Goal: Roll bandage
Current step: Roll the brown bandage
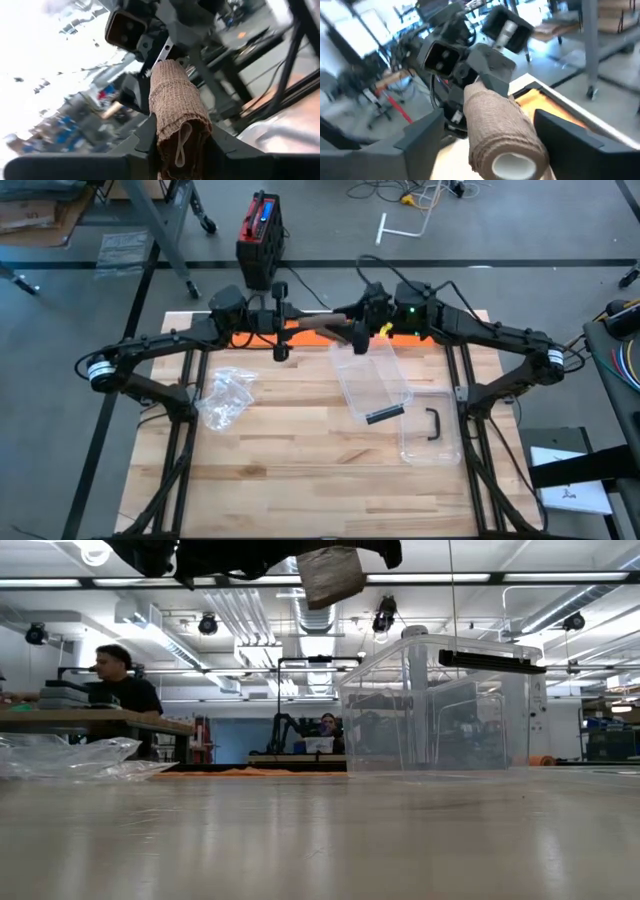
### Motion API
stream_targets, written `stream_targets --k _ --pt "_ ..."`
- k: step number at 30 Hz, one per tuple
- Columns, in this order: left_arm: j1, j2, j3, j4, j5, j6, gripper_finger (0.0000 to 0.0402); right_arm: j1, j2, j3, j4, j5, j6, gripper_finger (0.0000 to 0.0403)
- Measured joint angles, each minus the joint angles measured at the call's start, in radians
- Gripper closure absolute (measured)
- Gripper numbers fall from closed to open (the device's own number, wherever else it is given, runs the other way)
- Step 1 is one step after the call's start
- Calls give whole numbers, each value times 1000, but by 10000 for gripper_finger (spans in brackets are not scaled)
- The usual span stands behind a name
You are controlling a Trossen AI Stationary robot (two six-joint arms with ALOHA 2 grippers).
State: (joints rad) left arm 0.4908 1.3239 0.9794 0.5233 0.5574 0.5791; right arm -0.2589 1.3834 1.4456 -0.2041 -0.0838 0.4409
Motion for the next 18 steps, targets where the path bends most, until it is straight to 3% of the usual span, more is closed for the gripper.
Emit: stream_targets --k 5,12,18 --pt "0 0 0 3 -7 92 318 -34 16 0 9 -84 68 61" --pt "0 -1 0 18 22 82 317 -56 35 23 22 -98 -40 72" --pt "0 -1 4 23 26 90 317 -71 40 39 24 -153 23 82"
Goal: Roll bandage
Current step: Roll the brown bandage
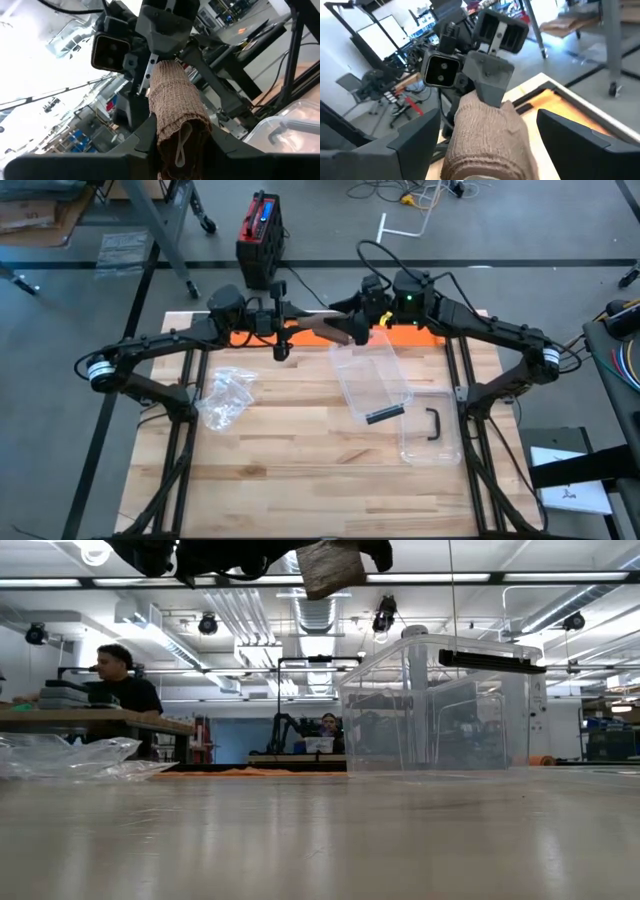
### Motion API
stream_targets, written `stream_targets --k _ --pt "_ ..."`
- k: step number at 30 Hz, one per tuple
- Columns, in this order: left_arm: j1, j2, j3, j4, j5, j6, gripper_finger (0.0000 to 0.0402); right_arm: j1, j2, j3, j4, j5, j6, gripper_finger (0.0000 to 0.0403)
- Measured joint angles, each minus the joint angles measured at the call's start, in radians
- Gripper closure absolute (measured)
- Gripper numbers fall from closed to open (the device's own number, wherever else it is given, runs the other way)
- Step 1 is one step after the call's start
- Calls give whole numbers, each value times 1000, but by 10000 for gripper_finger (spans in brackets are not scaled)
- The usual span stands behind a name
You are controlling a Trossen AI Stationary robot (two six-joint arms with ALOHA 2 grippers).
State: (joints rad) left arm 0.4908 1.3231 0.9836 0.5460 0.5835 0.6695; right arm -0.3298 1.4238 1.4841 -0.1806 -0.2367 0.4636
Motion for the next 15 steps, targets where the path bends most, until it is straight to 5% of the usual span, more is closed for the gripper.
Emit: stream_targets --k 15 --pt "1 16 0 19 -7 7 317 -4 65 17 40 -84 69 138"
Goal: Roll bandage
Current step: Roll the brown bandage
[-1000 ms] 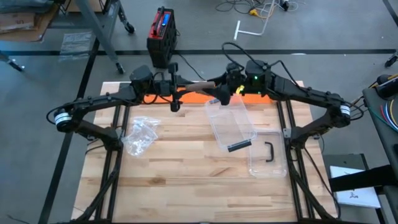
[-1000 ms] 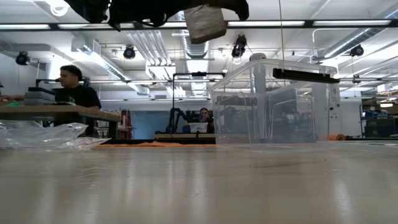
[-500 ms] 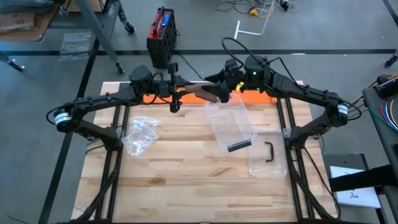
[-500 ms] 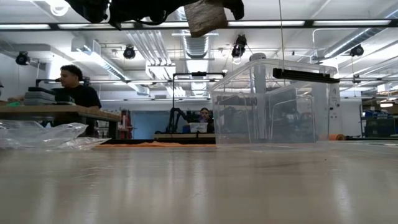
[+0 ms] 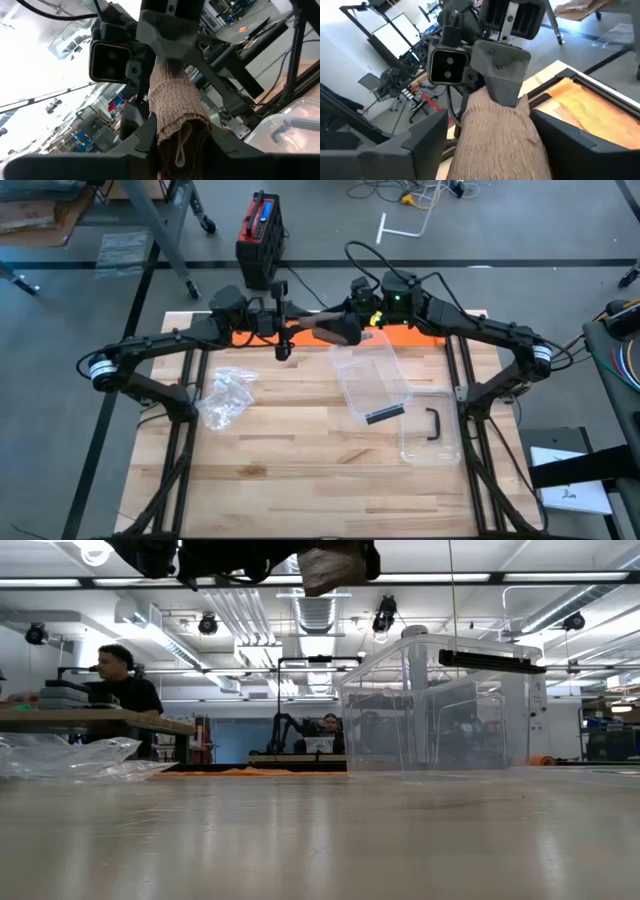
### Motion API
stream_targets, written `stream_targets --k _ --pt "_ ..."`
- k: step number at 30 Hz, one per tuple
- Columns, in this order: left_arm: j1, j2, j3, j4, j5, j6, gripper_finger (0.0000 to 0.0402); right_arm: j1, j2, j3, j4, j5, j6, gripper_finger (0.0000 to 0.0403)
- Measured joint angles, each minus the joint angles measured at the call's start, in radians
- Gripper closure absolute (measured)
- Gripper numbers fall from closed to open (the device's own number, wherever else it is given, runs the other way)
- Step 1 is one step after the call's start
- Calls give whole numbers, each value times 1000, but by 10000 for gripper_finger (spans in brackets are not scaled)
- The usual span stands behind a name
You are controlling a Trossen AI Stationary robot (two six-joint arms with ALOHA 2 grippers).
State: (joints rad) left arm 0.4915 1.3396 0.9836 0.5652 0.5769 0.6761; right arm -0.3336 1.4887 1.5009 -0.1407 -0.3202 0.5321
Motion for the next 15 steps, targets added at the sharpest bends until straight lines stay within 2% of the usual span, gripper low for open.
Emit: stream_targets --k 8,11,15 --pt "0 0 0 -2 -38 -53 304 0 1 0 -6 14 -26 214" --pt "4 0 4 -8 -39 -143 278 0 1 0 -4 14 -50 242" --pt "16 0 20 -44 -34 -337 228 0 1 1 2 24 -119 262"
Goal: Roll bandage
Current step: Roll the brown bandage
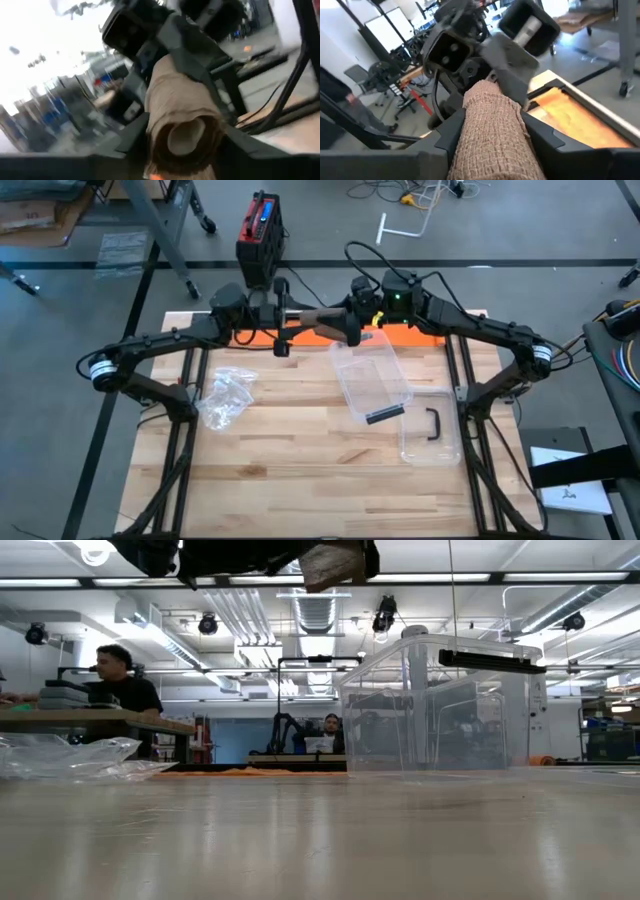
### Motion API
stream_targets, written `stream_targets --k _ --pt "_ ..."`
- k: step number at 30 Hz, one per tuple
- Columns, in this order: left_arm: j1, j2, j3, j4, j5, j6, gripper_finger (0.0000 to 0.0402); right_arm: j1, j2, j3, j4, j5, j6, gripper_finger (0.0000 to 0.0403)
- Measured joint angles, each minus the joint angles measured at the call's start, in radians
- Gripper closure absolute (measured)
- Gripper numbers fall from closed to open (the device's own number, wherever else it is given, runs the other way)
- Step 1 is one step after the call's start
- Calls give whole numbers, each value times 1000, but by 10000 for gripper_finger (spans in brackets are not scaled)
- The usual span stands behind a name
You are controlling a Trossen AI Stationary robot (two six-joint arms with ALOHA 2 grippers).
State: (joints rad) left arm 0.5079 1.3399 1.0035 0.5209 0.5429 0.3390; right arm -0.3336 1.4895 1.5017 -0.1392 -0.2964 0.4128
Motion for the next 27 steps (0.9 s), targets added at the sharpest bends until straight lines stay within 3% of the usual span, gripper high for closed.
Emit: stream_targets --k 6,12,18,27 --pt "23 1 16 -45 136 -346 149 3 0 1 -11 11 -161 265" --pt "31 1 18 -35 150 -551 116 2 0 1 -30 59 -283 269" --pt "32 1 18 -43 86 -560 135 8 0 1 -40 81 -336 271" --pt "34 1 18 -45 51 -471 219 19 -1 1 -36 90 -310 268"
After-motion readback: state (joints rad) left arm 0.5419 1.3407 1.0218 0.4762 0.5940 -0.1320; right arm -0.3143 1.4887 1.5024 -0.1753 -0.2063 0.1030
